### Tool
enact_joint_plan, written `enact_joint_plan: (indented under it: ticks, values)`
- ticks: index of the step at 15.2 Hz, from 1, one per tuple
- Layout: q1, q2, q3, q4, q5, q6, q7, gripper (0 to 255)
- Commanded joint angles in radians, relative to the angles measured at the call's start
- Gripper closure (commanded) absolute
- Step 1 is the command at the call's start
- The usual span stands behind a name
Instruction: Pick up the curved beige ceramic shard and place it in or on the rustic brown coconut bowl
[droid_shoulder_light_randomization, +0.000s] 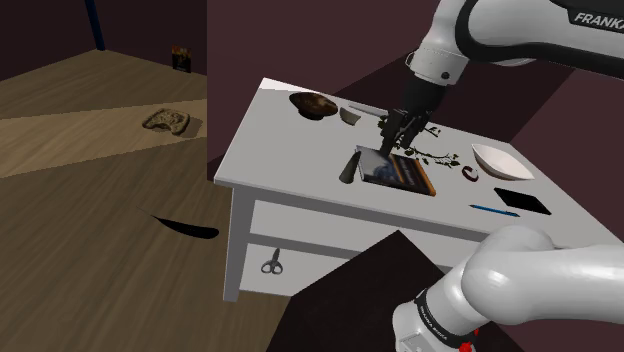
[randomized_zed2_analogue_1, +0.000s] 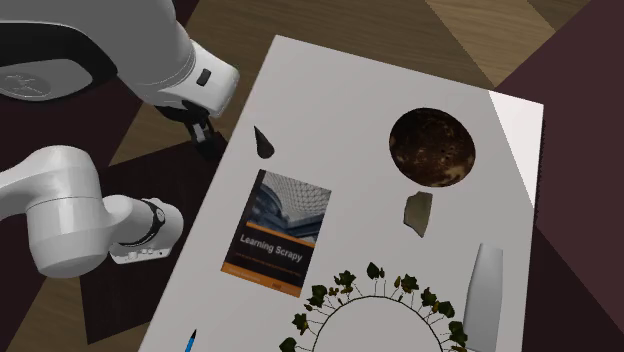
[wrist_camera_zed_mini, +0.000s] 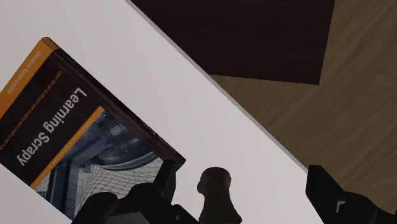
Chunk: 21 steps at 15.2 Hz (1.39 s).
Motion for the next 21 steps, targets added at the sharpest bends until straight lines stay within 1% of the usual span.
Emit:
enact_joint_plan:
  ticks: [1, 7, 12, 17, 21]
  values:
    - [0.000, 0.000, 0.000, 0.000, 0.000, 0.000, 0.000, 0]
    - [-0.021, 0.094, -0.100, -0.030, -0.085, 0.188, -0.183, 0]
    - [-0.028, 0.214, -0.183, -0.010, -0.129, 0.347, -0.330, 0]
    - [-0.022, 0.361, -0.264, 0.050, -0.135, 0.493, -0.481, 0]
    - [-0.008, 0.492, -0.324, 0.126, -0.104, 0.592, -0.611, 0]
